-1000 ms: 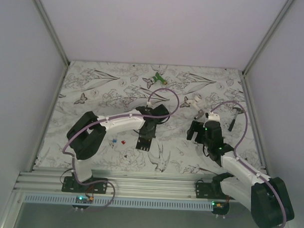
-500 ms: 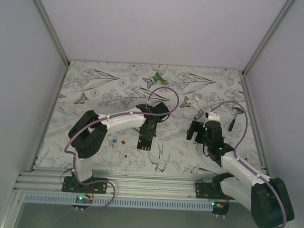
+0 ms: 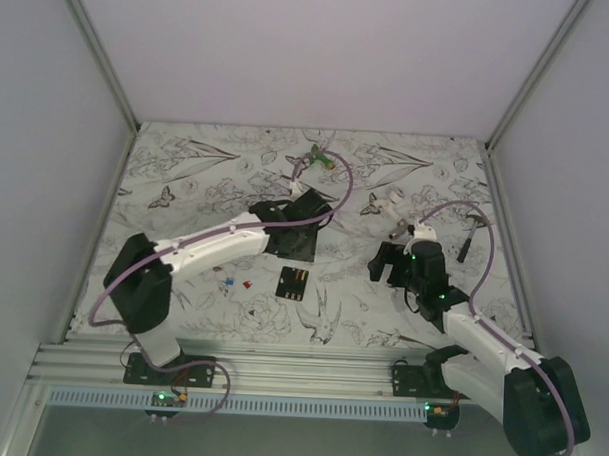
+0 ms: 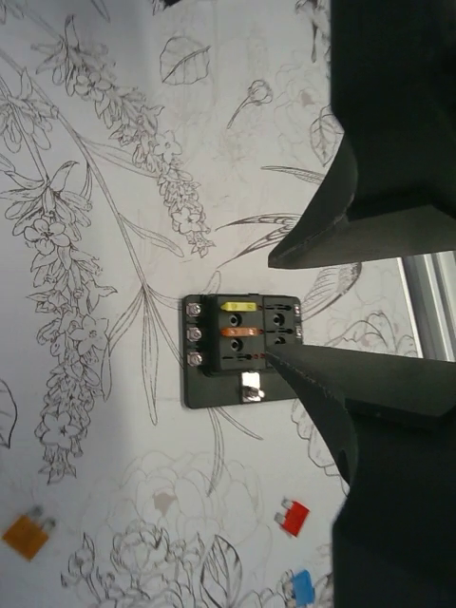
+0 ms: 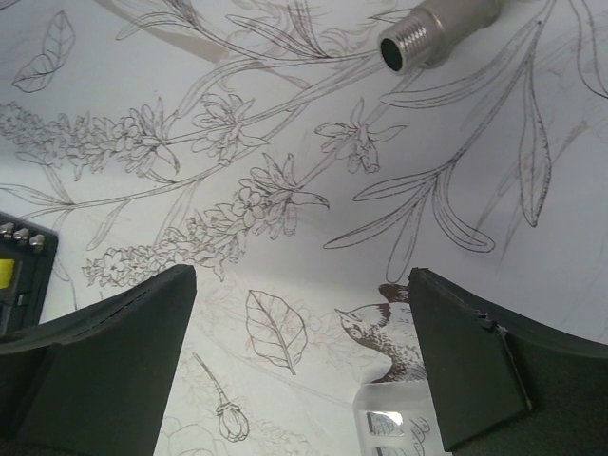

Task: Snap on the fuse box
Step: Install the fuse at the fuse box base.

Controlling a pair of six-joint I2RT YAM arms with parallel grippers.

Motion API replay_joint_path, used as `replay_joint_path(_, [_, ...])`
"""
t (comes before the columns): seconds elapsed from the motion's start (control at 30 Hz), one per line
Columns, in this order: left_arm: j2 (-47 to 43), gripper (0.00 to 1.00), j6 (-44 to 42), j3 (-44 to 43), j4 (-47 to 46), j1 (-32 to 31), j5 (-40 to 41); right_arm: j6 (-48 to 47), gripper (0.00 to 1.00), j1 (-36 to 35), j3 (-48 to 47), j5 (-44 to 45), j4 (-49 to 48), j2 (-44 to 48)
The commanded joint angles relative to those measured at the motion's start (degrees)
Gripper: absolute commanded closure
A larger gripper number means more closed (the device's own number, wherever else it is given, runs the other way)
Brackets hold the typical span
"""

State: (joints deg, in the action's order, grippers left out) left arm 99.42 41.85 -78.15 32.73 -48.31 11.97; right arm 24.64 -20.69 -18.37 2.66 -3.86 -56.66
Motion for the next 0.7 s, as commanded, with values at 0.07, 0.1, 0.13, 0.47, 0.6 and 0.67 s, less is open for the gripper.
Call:
replay_joint_path(0.07, [-9.0,0.54,-0.8,8.5,1.1,2.8,2.9,-0.2,0.00,0.1,-4.3,-4.2,0.1,-1.9])
replay_joint_path(0.1, [-10.6,0.53,-0.5,10.4,1.1,3.4,3.2,-0.2,0.00,0.0,-4.6,-4.4,0.1,-2.4])
replay_joint_path(0.13, [-11.9,0.52,-0.4,12.1,1.1,4.1,3.4,-0.2,0.00,-0.1,-5.0,-4.6,0.1,-2.9])
replay_joint_path(0.47, [-21.6,0.46,0.7,28.0,1.1,15.4,1.7,0.0,0.00,-1.4,-7.5,-4.9,-0.1,-6.7])
replay_joint_path(0.6, [-22.0,0.48,-0.6,30.9,0.5,19.7,1.4,0.0,0.00,-1.9,-8.0,-4.6,-0.1,-7.7])
replay_joint_path(0.67, [-20.8,0.50,-1.3,31.8,-0.7,22.1,-0.9,0.0,0.00,-2.1,-8.1,-4.5,-0.3,-8.1])
